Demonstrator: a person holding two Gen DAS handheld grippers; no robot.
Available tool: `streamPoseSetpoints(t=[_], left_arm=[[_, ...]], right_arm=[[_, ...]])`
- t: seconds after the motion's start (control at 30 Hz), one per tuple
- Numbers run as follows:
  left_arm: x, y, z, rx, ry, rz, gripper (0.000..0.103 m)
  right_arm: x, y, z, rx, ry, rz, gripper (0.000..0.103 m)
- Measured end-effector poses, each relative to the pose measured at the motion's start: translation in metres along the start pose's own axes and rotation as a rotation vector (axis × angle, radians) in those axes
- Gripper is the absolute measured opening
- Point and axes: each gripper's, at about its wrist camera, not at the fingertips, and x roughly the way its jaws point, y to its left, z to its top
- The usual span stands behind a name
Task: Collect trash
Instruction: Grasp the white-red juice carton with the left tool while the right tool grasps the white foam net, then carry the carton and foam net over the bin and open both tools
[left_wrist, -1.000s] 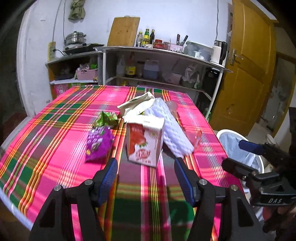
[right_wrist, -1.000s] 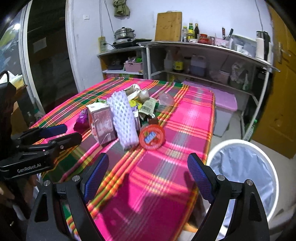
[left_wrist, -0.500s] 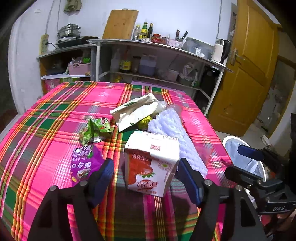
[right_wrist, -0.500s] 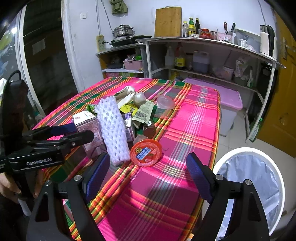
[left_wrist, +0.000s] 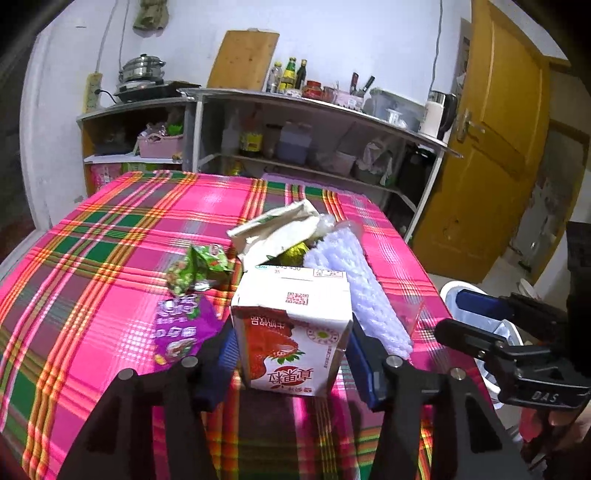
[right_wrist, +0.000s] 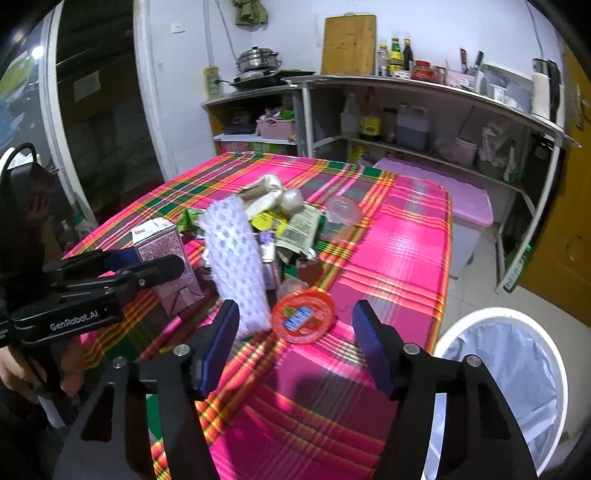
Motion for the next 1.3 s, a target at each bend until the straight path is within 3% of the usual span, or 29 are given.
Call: streamPoseSetpoints(t=[0.5, 0.6, 0.7, 0.9, 1.3], left_arm=[[-0.033, 0.018, -0.011, -0.04, -0.016, -0.002, 0.054], [-0.035, 0.019, -0.013, -0.042, -0.018, -0.008, 0.054], [-0.036, 0.02, -0.013, -0.044, -0.019, -0.009, 0.054], [-0.041, 0.019, -0.014, -0.044, -0.028, -0.01, 0.054], [-0.065, -0.012, -0.014, -0.014, -0.043, -0.03, 0.054]], right_arm=[[0.052, 0.031, 0.022, -0.1, 0.085, 0.074, 0.053], [0.062, 0.034, 0.023, -0.111, 0.112, 0.073, 0.039], [0.063, 0.037, 0.022, -0.115, 0.112, 0.077, 0.034], [0.047, 0.036, 0.021, -0.087, 0.09, 0.095, 0.03], [-0.026, 0.02, 0.0, 0.005, -0.008, 0.104, 0.03]])
